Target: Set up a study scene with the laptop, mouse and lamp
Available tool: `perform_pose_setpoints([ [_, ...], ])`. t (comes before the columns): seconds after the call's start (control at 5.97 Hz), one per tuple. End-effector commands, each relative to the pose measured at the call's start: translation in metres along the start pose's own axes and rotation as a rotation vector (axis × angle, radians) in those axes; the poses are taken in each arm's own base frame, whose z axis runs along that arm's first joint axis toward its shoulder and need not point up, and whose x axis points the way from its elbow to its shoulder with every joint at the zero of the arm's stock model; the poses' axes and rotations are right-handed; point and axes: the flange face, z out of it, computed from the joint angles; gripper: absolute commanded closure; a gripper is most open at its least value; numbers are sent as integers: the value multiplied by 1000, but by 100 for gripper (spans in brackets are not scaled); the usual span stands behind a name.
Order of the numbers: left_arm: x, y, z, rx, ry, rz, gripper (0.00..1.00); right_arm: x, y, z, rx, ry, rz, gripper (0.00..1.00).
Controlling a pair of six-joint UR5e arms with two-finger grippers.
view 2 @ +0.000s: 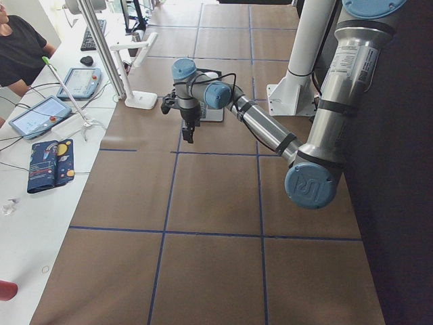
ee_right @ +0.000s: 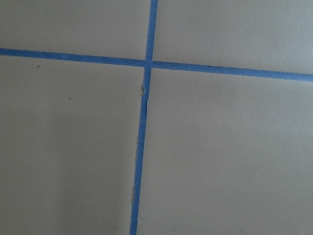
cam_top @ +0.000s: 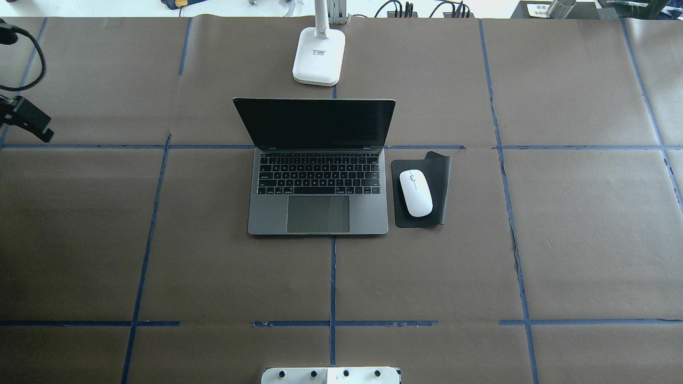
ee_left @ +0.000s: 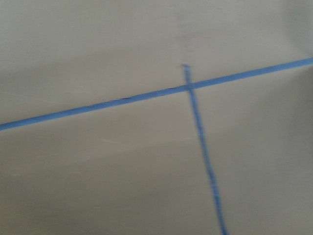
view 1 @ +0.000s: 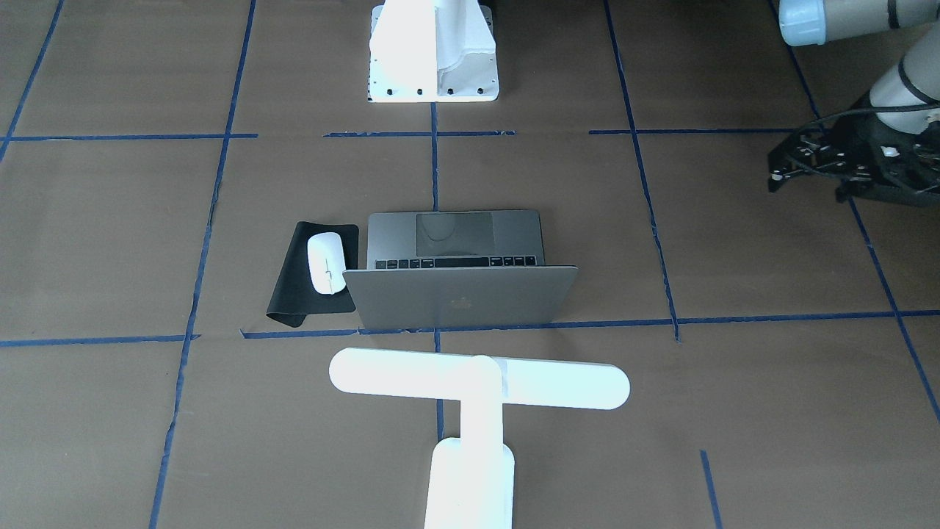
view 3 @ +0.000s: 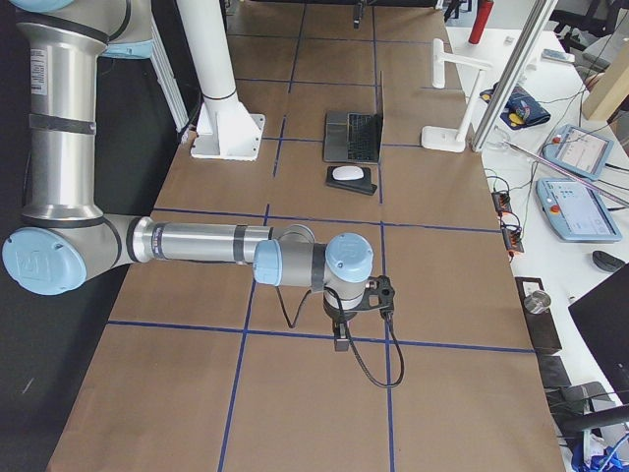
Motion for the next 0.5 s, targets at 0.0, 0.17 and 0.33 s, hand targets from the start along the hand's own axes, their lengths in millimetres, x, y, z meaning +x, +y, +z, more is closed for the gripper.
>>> perform_pose_setpoints([
  [0.0,-144,3,5,-46,-27,52,0,4,3,2,1,-2,18,0],
  [0.17,-198,18,19,-80,-23,50,0,5,4,3,-1,-5,18,0],
  [0.33,-240,49,38,-66,-25,13,0,4,3,2,2,-6,16,0],
])
